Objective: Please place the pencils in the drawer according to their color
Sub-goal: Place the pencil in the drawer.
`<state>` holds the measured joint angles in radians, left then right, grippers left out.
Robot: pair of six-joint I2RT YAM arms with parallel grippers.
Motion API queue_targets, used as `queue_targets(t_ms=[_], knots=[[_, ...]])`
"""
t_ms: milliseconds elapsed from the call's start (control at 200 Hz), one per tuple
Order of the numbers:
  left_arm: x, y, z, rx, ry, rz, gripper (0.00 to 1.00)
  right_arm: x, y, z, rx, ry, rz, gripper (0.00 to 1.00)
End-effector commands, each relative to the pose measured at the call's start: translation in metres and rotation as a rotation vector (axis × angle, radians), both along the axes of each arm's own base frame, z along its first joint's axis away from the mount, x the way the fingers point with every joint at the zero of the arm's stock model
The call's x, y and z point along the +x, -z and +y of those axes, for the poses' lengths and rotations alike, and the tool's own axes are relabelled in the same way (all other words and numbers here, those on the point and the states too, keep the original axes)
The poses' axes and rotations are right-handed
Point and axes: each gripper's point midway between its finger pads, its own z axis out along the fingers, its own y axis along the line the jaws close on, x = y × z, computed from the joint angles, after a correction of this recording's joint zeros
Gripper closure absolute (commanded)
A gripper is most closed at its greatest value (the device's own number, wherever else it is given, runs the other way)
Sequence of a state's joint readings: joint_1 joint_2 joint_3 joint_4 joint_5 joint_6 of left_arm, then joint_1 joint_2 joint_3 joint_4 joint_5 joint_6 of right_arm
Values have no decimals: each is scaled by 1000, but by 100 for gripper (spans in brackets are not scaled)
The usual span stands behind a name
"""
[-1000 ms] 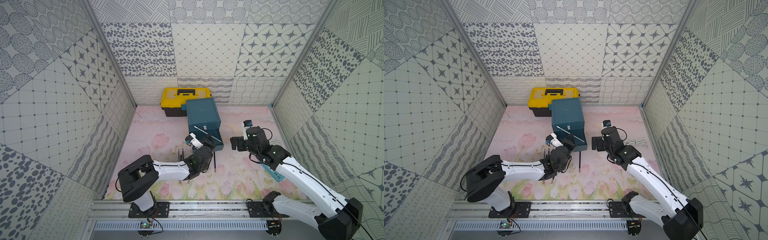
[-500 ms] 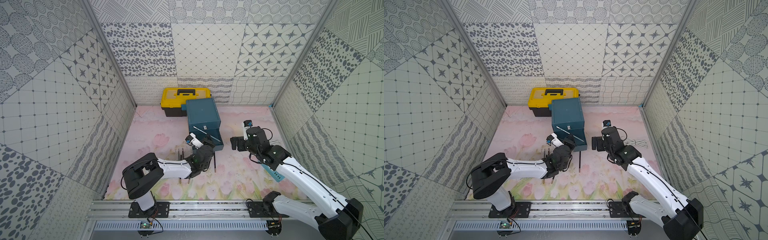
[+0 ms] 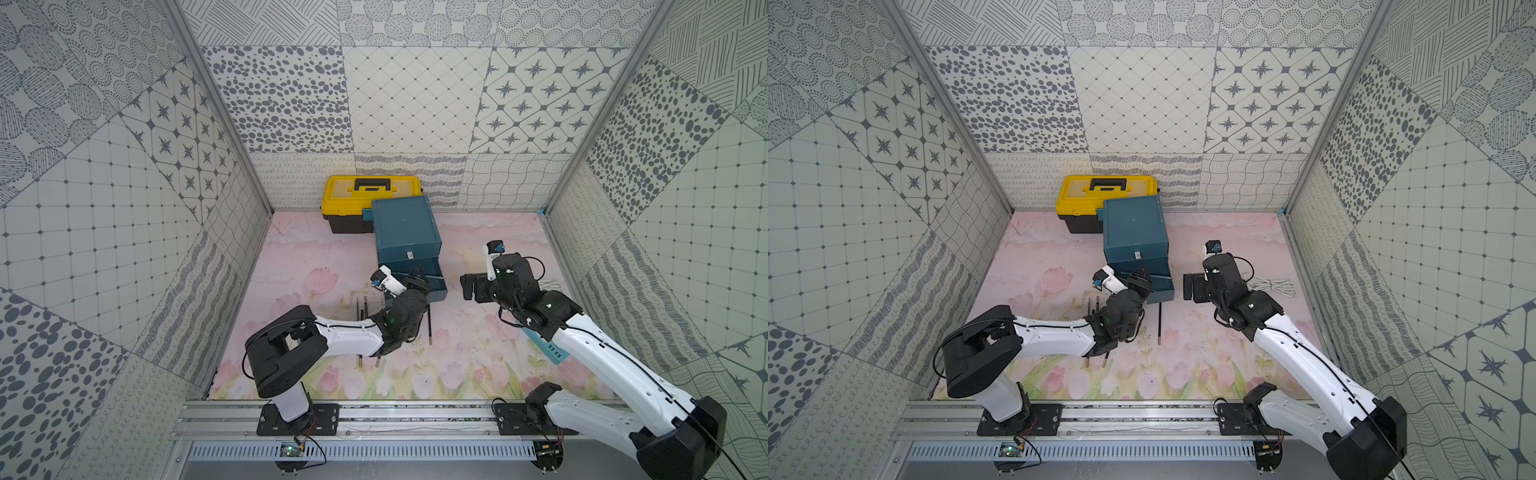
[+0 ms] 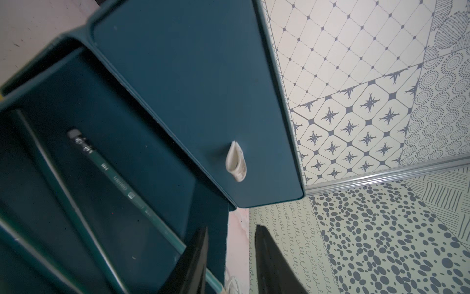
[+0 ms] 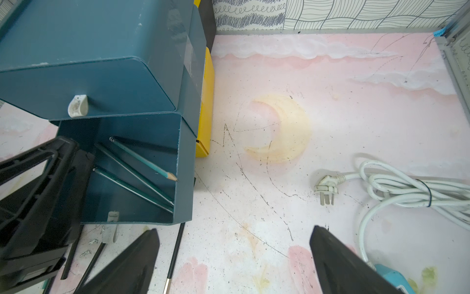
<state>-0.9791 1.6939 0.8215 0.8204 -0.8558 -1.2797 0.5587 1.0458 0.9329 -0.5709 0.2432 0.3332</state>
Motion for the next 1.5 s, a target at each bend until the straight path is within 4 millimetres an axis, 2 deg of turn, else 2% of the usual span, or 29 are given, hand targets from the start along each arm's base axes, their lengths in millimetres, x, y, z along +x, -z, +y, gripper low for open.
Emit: queue_targets(t_ms=[0,220,345,410,490,615,746,756,956,1171,1331,1496], knots=[[0,-6,0,-3,9,-5,64,4,-15,2,34,-1,-50,1],[-5,-16,-6,11,73,-11,62,4,-17,1,33,2,-55,1],[-10,-21,-1,45,89,13,60,4,-17,7,44,-25,-48,2],[-14,-27,4,70,91,11,57,4,-18,11,53,-42,-40,6],[-18,-31,15,106,88,13,54,4,-18,17,67,-65,-30,15],[-24,-27,42,146,83,59,45,4,-18,27,88,-110,-13,41],[-31,-17,76,216,91,148,36,5,-16,35,95,-141,6,44],[-31,-20,80,212,89,144,36,5,-15,35,95,-142,8,44],[-57,4,138,416,136,333,36,5,-16,35,94,-145,5,40],[-100,52,186,591,268,622,39,6,-16,31,87,-123,1,39],[-114,75,201,621,337,752,40,8,-13,29,79,-107,4,35],[-108,97,203,627,376,839,41,8,-12,25,67,-87,4,28]])
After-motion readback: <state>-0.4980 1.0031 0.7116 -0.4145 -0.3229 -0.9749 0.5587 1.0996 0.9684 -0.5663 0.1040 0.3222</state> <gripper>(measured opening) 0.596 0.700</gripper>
